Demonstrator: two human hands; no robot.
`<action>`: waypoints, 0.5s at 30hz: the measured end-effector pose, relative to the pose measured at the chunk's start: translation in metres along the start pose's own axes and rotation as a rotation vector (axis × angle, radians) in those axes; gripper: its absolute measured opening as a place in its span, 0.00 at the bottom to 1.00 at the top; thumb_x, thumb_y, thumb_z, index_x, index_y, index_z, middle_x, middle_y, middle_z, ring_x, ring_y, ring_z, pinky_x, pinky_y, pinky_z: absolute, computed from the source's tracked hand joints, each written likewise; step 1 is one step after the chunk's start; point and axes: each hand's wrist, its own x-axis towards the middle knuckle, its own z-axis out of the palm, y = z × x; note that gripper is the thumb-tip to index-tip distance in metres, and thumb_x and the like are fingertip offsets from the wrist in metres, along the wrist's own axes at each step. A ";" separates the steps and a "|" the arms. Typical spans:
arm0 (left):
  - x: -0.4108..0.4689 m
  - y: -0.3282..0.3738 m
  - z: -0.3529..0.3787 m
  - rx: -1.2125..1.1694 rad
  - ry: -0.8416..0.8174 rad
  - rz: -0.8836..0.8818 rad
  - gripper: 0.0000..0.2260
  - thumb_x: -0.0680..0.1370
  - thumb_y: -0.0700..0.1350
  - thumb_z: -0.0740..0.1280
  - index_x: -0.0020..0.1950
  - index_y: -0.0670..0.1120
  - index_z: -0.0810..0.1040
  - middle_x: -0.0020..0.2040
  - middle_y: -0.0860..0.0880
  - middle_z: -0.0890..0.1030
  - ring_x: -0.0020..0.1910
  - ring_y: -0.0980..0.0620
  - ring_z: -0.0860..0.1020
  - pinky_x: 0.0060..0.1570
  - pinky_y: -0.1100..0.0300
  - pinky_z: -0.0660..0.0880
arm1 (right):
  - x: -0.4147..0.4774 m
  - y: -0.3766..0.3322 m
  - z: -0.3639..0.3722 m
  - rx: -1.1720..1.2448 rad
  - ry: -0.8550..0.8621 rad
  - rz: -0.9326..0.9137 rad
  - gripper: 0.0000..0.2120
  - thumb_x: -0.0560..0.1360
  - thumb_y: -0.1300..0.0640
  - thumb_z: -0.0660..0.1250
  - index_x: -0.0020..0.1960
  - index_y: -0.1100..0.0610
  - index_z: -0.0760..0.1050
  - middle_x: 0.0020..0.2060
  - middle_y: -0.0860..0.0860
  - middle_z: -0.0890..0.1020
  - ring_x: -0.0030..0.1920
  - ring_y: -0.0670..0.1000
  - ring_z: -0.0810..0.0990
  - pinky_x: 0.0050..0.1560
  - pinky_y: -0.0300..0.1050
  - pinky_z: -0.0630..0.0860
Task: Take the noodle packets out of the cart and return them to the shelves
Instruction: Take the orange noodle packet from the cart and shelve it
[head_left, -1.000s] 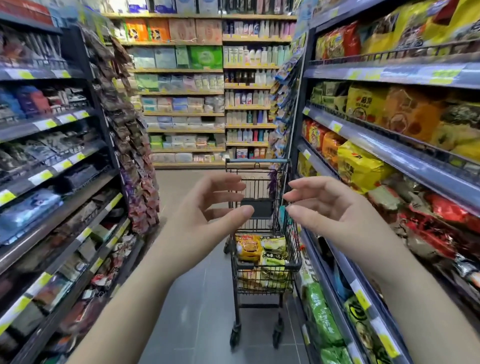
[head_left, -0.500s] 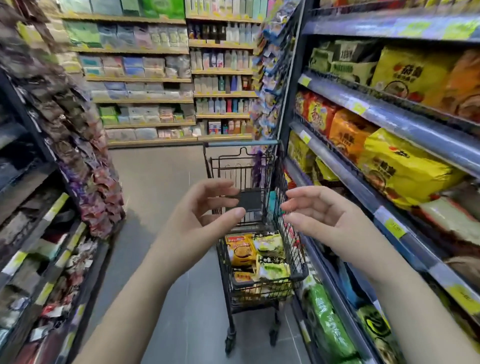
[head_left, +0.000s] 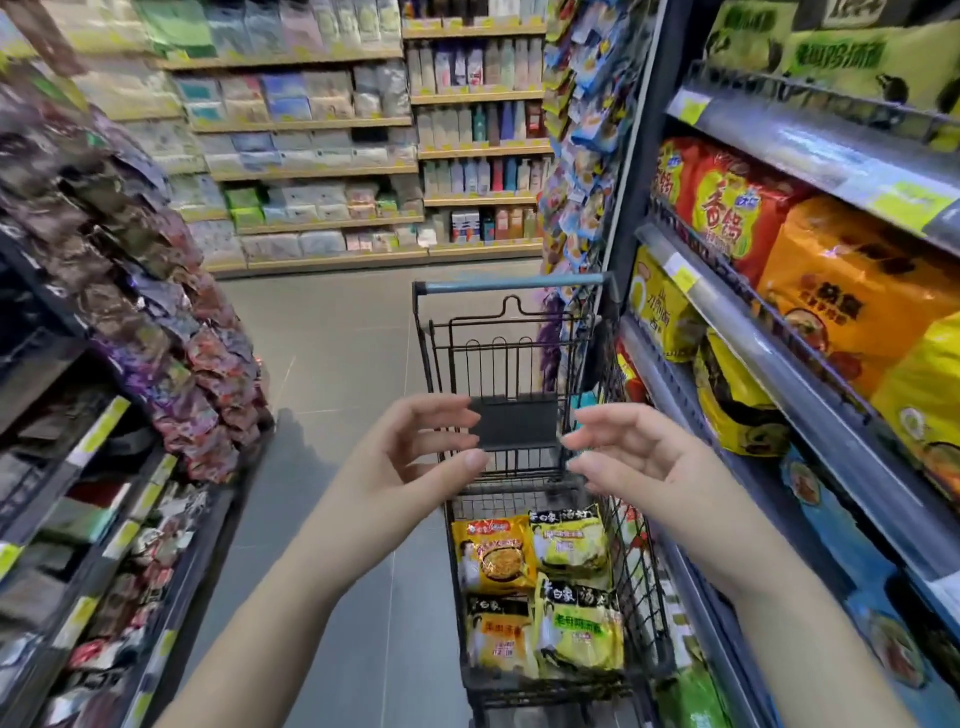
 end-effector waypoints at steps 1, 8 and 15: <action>0.015 -0.005 0.003 0.004 -0.007 -0.021 0.22 0.73 0.52 0.78 0.65 0.52 0.78 0.61 0.53 0.84 0.62 0.54 0.82 0.56 0.63 0.79 | 0.017 0.006 -0.008 0.008 -0.018 0.012 0.20 0.71 0.51 0.75 0.63 0.49 0.80 0.56 0.48 0.86 0.58 0.50 0.85 0.59 0.50 0.82; 0.080 -0.046 0.016 -0.017 0.076 -0.165 0.22 0.74 0.49 0.78 0.66 0.50 0.78 0.62 0.52 0.84 0.60 0.53 0.83 0.56 0.62 0.79 | 0.110 0.045 -0.039 0.007 -0.146 0.137 0.20 0.70 0.52 0.76 0.61 0.48 0.81 0.55 0.47 0.87 0.57 0.47 0.85 0.56 0.41 0.82; 0.115 -0.099 0.015 -0.058 0.091 -0.317 0.20 0.74 0.47 0.77 0.65 0.50 0.78 0.61 0.50 0.84 0.60 0.53 0.82 0.57 0.63 0.78 | 0.158 0.091 -0.042 -0.025 -0.170 0.275 0.19 0.73 0.55 0.76 0.63 0.49 0.80 0.55 0.46 0.87 0.57 0.46 0.85 0.57 0.43 0.81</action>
